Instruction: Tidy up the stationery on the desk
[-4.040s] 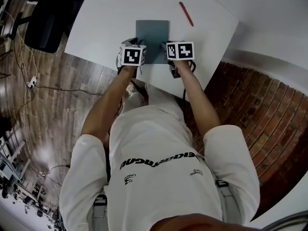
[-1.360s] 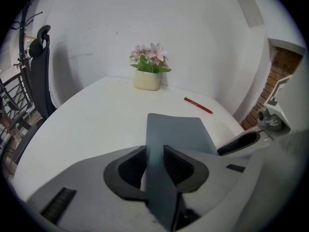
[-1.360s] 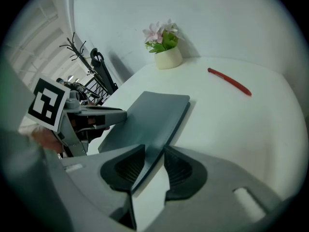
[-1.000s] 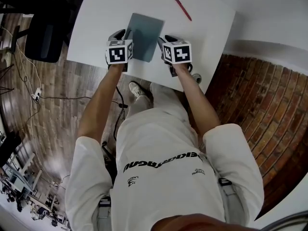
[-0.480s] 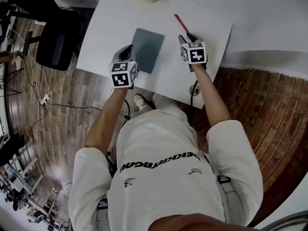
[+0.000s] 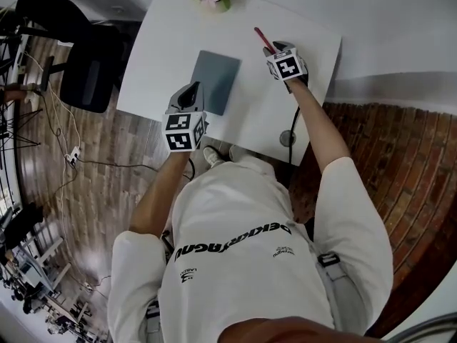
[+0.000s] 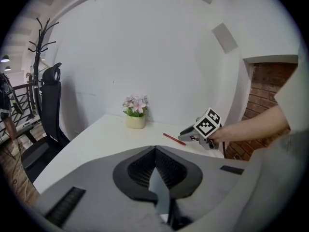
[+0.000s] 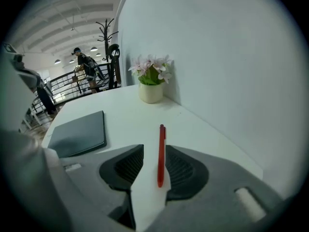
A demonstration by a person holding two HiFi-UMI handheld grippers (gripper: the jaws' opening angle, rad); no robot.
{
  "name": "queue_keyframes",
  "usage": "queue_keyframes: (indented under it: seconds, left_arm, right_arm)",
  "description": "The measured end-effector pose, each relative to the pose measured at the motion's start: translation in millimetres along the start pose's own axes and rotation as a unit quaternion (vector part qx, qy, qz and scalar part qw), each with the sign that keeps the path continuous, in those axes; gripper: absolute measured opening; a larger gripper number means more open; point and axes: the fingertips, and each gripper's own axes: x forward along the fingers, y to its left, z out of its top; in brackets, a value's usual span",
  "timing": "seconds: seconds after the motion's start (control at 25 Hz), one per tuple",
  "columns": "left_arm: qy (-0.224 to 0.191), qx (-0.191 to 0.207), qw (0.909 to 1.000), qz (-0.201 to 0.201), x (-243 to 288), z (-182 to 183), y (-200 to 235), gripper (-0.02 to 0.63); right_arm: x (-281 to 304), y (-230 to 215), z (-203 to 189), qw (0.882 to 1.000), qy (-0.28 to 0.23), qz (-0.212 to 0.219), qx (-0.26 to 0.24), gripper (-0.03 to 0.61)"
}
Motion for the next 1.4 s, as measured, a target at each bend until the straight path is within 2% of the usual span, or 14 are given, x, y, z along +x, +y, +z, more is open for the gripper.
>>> queue_keyframes:
  seconds: [0.28,0.52,0.72,0.88,0.96,1.08,1.24,1.32,1.4]
  left_arm:
    - [0.011,0.002,0.9999,-0.002,-6.1,-13.0,-2.9,-0.002]
    - [0.015,-0.003,0.9999,0.004,-11.7,-21.9,0.2,-0.002]
    - [0.019,-0.008,0.9998,0.007,-11.4,-29.8,5.6,-0.002]
    - [0.024,-0.022,0.9994,0.013,-11.3,-39.9,9.3,-0.002]
    - [0.022,-0.019,0.9994,0.018,-12.7,-42.7,10.9,-0.002]
    - [0.019,-0.015,0.9995,0.021,-17.6,-43.7,10.2,-0.002]
    - [0.015,-0.015,0.9996,0.017,-22.5,-40.3,7.4,-0.002]
    - [0.008,-0.015,0.9998,0.014,-25.9,-36.7,4.5,-0.002]
    - [0.003,-0.015,0.9998,0.011,-30.7,-34.1,1.6,-0.002]
  right_arm:
    - [25.5,2.1,9.2,0.997,0.035,0.030,-0.065,0.133]
    - [41.1,-10.6,5.4,0.996,0.066,0.027,-0.056,0.121]
    - [50.4,-12.4,-8.2,0.992,0.113,0.049,-0.016,0.113]
    - [55.4,-17.1,-11.9,0.990,0.131,0.052,-0.003,0.051]
    - [56.0,-17.8,-12.3,0.988,0.141,0.057,0.005,0.051]
    - [49.7,-14.7,-10.1,0.986,0.147,0.065,0.037,0.049]
    - [35.4,-8.9,-0.5,0.982,0.128,0.079,0.115,0.049]
    - [24.5,-6.1,3.9,0.976,0.115,0.084,0.162,0.049]
    - [11.3,0.1,7.9,0.966,0.097,0.093,0.222,0.050]
